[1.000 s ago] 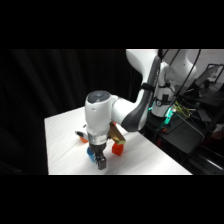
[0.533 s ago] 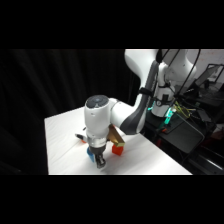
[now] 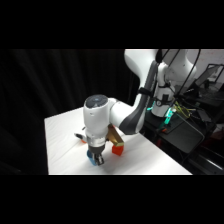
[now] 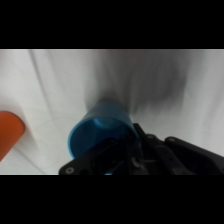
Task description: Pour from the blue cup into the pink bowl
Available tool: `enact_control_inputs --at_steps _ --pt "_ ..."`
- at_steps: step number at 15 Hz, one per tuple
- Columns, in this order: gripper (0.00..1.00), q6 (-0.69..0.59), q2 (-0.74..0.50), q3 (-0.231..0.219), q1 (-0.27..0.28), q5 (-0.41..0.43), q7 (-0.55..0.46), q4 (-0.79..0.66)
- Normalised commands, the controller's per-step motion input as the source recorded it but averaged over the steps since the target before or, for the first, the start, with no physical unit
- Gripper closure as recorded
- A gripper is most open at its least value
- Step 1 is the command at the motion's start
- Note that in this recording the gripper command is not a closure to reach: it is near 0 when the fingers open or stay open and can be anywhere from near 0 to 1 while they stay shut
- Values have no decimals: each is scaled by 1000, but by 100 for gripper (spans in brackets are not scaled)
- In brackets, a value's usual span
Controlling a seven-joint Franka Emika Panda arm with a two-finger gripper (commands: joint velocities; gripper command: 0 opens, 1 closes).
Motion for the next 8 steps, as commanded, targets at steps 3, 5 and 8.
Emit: enact_control_inputs --at_steps 3,5,8 --pt "7 -356 -413 -155 168 -70 122 -148" --pt "7 -441 -650 -144 106 -153 115 -289" --pt "8 -388 -717 -10 -73 -125 -21 -375"
